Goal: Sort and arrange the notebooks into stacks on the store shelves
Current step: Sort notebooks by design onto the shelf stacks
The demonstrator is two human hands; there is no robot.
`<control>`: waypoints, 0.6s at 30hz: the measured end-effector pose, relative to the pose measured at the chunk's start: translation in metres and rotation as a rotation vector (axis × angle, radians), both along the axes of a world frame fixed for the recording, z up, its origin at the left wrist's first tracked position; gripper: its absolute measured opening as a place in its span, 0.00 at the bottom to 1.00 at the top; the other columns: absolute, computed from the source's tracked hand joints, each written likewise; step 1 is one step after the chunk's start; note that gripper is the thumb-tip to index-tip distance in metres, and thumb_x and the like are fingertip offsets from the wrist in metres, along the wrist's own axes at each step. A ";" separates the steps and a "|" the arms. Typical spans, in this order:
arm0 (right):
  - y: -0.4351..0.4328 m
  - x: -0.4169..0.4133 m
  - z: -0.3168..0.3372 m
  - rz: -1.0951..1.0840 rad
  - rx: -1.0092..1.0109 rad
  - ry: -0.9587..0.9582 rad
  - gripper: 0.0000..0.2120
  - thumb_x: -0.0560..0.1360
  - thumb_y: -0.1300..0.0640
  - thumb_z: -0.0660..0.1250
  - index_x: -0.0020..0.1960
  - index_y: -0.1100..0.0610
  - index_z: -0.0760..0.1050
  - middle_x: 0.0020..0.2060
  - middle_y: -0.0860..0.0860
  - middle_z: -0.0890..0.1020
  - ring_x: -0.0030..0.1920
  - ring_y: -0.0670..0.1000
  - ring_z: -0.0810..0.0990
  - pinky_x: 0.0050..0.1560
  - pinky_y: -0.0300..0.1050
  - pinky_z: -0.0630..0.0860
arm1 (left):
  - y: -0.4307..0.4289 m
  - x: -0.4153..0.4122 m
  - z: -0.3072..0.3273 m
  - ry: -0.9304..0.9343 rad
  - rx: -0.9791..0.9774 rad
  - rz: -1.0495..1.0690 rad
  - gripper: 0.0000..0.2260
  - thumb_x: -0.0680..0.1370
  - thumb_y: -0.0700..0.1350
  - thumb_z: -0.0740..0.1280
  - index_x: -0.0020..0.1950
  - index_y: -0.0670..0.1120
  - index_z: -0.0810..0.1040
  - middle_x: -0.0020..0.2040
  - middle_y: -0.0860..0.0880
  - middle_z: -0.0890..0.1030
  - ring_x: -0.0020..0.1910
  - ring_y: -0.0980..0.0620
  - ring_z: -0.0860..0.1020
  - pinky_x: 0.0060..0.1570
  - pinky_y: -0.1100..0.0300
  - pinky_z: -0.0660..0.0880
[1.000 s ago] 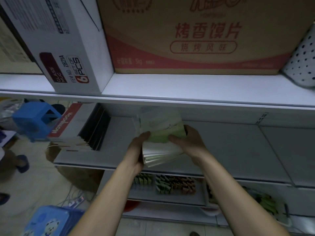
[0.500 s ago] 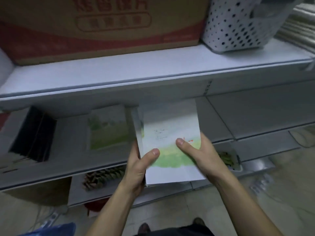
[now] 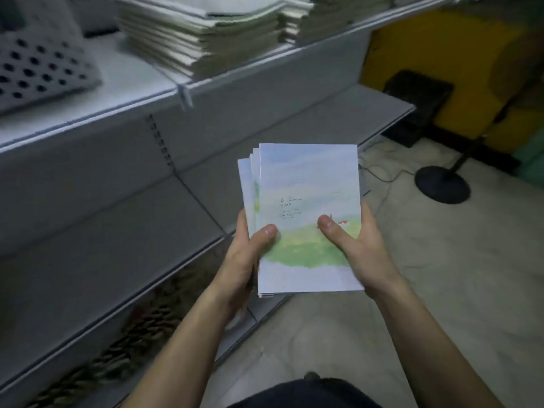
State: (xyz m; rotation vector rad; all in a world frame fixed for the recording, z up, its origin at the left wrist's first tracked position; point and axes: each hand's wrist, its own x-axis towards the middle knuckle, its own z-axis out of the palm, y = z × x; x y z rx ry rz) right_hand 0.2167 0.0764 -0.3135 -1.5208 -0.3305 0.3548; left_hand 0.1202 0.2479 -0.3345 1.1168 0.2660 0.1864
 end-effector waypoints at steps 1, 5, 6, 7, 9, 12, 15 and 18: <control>-0.019 0.014 0.001 -0.035 -0.004 -0.011 0.26 0.73 0.50 0.75 0.67 0.54 0.71 0.59 0.50 0.83 0.59 0.52 0.83 0.59 0.55 0.79 | -0.017 0.019 0.001 -0.008 -0.009 -0.023 0.31 0.77 0.51 0.70 0.78 0.51 0.64 0.72 0.44 0.77 0.69 0.38 0.77 0.69 0.31 0.71; -0.079 0.060 0.010 -0.129 0.013 0.000 0.27 0.71 0.52 0.73 0.67 0.55 0.70 0.55 0.48 0.84 0.56 0.49 0.84 0.51 0.42 0.81 | -0.072 0.080 0.004 -0.029 0.000 -0.071 0.25 0.80 0.46 0.64 0.78 0.51 0.65 0.72 0.42 0.77 0.68 0.35 0.77 0.66 0.31 0.73; -0.090 0.068 0.014 -0.145 0.007 0.003 0.27 0.71 0.52 0.73 0.66 0.56 0.69 0.54 0.48 0.84 0.55 0.48 0.84 0.48 0.39 0.80 | -0.083 0.092 0.007 -0.030 0.001 -0.082 0.26 0.80 0.46 0.66 0.77 0.51 0.65 0.71 0.42 0.78 0.68 0.35 0.77 0.65 0.32 0.74; -0.100 0.077 0.016 -0.159 0.004 0.005 0.26 0.71 0.52 0.73 0.66 0.56 0.69 0.54 0.48 0.84 0.53 0.47 0.84 0.46 0.38 0.80 | -0.092 0.104 0.009 -0.040 -0.007 -0.095 0.27 0.79 0.47 0.68 0.77 0.50 0.65 0.71 0.41 0.78 0.67 0.34 0.77 0.64 0.33 0.75; -0.115 0.096 0.023 -0.183 0.005 0.012 0.27 0.70 0.51 0.73 0.65 0.55 0.69 0.53 0.47 0.84 0.52 0.47 0.84 0.45 0.38 0.80 | -0.108 0.128 0.014 -0.059 -0.026 -0.118 0.35 0.74 0.52 0.76 0.78 0.49 0.65 0.71 0.39 0.77 0.68 0.33 0.77 0.62 0.34 0.77; -0.132 0.126 0.028 -0.229 0.008 0.014 0.29 0.67 0.49 0.74 0.64 0.52 0.68 0.51 0.43 0.84 0.51 0.45 0.85 0.44 0.37 0.79 | -0.123 0.168 0.018 -0.076 -0.055 -0.168 0.40 0.72 0.54 0.78 0.79 0.47 0.64 0.73 0.38 0.74 0.69 0.32 0.75 0.63 0.33 0.76; -0.143 0.155 0.030 -0.260 -0.011 -0.007 0.28 0.67 0.47 0.74 0.63 0.51 0.68 0.51 0.43 0.84 0.52 0.45 0.84 0.47 0.41 0.81 | -0.133 0.206 0.014 -0.106 -0.089 -0.231 0.41 0.72 0.53 0.78 0.80 0.46 0.62 0.74 0.36 0.72 0.70 0.30 0.73 0.64 0.30 0.73; -0.156 0.188 0.030 -0.268 -0.021 -0.021 0.26 0.69 0.47 0.73 0.62 0.50 0.68 0.51 0.42 0.84 0.52 0.45 0.85 0.45 0.40 0.81 | -0.139 0.246 0.009 -0.092 -0.107 -0.247 0.43 0.69 0.53 0.81 0.79 0.47 0.64 0.73 0.37 0.74 0.69 0.31 0.76 0.60 0.35 0.78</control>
